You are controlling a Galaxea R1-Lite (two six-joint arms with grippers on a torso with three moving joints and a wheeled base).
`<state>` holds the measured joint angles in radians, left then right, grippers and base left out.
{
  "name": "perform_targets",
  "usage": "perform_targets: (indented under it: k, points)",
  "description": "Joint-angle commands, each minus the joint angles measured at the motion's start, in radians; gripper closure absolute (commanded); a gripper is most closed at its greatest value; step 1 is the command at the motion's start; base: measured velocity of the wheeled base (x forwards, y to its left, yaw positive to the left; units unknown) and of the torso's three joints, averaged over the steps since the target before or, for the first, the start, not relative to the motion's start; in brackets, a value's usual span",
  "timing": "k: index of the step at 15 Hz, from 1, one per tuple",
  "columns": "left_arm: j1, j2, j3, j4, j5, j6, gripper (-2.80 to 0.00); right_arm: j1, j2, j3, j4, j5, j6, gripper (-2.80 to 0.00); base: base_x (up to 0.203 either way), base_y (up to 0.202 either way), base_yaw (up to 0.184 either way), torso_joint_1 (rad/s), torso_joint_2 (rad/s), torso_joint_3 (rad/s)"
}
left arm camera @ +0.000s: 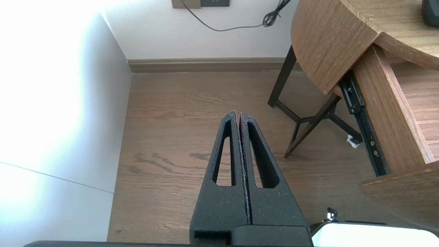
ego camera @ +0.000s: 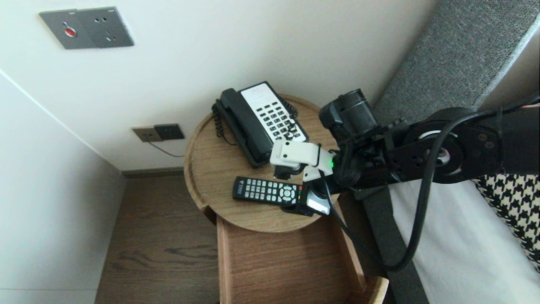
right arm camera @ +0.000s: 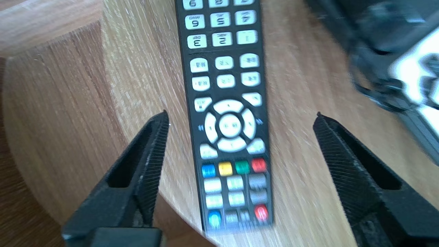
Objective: Take the remote control out of the drawer one by one and place them on the table, then close the nightstand drawer
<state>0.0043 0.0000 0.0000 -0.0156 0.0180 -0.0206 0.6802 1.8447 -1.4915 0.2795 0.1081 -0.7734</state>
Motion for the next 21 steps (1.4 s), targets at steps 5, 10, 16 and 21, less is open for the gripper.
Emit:
perform_targets:
  k: [5,10,16,21]
  points:
    - [0.000,-0.002,0.000,0.000,0.000,-0.001,0.00,-0.103,-0.177,-0.007,0.105,0.002,0.016,0.00,0.000,0.000,0.000,0.000,0.00,0.000]
    - [0.000,-0.002,0.000,0.000,0.000,-0.001,0.00,-0.213,-0.255,-0.071,0.209,0.004,0.196,0.00,0.000,0.000,0.000,0.000,0.00,0.000]
    - [0.000,-0.002,0.000,0.000,0.000,-0.001,0.00,-0.208,-0.414,-0.053,0.401,0.011,0.831,0.00,0.000,0.000,0.000,0.000,0.00,0.000]
    - [0.000,-0.002,0.000,-0.001,0.000,-0.001,0.00,-0.202,-0.614,0.262,0.473,0.128,1.006,0.00,0.000,0.000,0.000,0.000,0.00,0.000]
